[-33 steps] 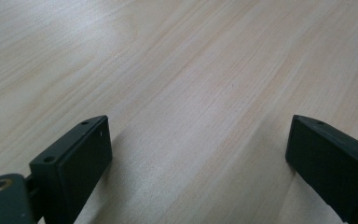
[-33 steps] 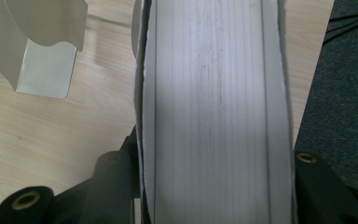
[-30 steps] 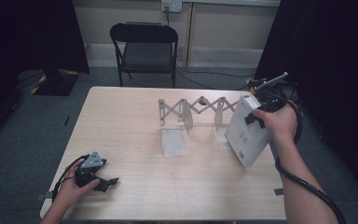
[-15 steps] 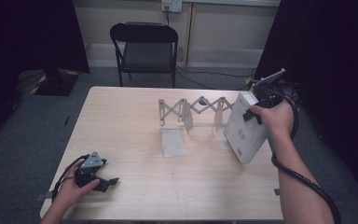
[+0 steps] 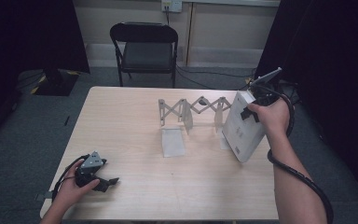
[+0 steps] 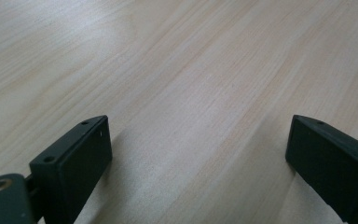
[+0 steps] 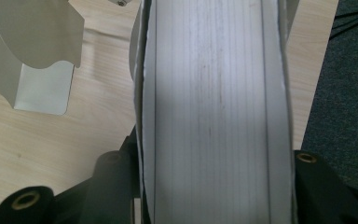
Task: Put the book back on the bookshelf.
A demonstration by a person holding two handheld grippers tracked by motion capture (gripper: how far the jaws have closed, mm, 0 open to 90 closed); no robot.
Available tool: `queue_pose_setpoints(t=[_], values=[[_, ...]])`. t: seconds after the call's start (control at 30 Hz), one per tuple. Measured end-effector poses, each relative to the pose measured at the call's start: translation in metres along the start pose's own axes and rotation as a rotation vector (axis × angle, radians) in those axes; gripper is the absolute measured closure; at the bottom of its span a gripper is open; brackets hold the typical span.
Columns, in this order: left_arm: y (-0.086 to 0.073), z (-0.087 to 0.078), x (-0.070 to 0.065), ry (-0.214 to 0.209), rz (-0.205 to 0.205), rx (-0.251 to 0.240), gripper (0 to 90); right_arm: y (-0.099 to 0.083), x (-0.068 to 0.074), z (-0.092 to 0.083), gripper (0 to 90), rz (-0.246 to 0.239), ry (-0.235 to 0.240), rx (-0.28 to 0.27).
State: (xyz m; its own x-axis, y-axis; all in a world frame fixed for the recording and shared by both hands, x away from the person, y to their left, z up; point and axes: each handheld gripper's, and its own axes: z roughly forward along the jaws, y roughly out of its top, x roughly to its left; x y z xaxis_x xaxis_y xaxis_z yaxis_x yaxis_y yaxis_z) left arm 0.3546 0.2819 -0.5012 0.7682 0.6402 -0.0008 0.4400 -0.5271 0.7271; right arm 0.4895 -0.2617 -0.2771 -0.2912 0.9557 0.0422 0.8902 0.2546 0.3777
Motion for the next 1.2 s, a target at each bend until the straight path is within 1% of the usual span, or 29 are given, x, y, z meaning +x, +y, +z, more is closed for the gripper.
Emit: queue_pose_setpoints(t=[0.5,0.57,0.6,0.73,0.8,0.83,1.07,1.2], values=[[0.0,0.0,0.0,0.0,0.0,0.0,6.6,0.008,-0.002,0.008,53.8,0.005,-0.006,0.004],[0.0,0.0,0.0,0.0,0.0,0.0,6.6,0.009,-0.002,0.009,53.8,0.012,-0.007,0.004],[0.0,0.0,0.0,0.0,0.0,0.0,6.6,0.009,-0.002,0.009,53.8,0.006,-0.008,0.006],[0.0,0.0,0.0,0.0,0.0,0.0,6.6,0.01,-0.003,0.01,53.8,0.013,-0.012,0.009],[0.0,0.0,0.0,-0.001,0.0,0.0,6.6,0.011,-0.002,0.012,53.8,0.005,-0.016,0.015],[0.0,0.0,0.0,-0.002,0.001,0.003,6.6,0.012,-0.001,0.012,53.8,0.009,-0.018,0.016],[0.0,0.0,0.0,0.0,0.0,0.0,6.6,0.015,-0.001,0.016,53.8,0.008,-0.015,0.015],[0.0,0.0,0.0,-0.002,0.0,0.003,6.6,0.018,-0.001,0.017,53.8,0.01,-0.026,0.014]])
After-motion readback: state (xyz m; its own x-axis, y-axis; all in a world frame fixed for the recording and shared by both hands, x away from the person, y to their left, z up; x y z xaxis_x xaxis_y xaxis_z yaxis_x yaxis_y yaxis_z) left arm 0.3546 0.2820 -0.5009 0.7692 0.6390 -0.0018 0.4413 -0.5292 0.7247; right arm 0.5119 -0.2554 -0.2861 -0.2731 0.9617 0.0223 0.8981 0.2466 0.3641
